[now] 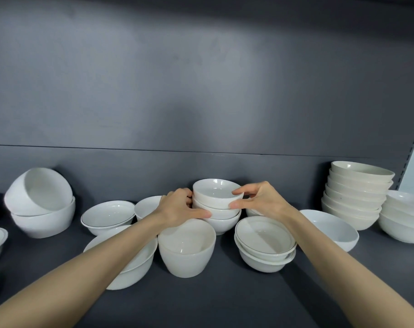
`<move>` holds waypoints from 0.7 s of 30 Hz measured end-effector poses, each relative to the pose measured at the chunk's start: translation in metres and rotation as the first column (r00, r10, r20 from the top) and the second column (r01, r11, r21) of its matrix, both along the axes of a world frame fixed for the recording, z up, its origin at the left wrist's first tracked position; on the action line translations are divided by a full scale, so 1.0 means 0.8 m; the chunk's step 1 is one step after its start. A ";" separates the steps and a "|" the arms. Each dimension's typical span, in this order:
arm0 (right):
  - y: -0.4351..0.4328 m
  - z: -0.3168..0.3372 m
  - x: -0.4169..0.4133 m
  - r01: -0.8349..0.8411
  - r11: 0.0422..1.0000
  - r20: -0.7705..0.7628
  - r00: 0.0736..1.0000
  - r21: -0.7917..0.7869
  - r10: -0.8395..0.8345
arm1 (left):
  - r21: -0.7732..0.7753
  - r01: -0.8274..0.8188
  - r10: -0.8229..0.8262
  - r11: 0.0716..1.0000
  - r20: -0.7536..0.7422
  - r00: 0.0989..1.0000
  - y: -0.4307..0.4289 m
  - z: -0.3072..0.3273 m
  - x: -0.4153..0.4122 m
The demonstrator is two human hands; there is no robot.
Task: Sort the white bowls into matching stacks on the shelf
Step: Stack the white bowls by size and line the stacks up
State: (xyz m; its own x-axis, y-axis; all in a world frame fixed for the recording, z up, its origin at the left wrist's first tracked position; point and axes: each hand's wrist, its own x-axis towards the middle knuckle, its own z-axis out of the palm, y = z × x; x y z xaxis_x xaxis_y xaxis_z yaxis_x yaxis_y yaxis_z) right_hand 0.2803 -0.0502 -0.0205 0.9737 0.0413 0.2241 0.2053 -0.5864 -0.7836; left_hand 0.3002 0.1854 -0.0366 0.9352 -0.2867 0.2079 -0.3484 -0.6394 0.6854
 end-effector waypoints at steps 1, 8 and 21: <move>0.000 0.001 -0.001 0.000 1.000 -0.002 1.000 -0.010 0.000 | 0.025 -0.007 0.007 1.000 0.000 1.000 -0.001 0.002 0.000; -0.003 0.010 -0.011 -0.050 0.993 -0.062 0.997 -0.109 0.044 | 0.148 -0.112 0.097 0.983 0.102 0.990 -0.003 0.011 -0.009; -0.084 0.051 -0.037 0.099 0.971 0.085 0.993 -0.217 -0.082 | 0.084 -0.014 -0.005 0.996 0.213 0.977 -0.070 0.039 -0.065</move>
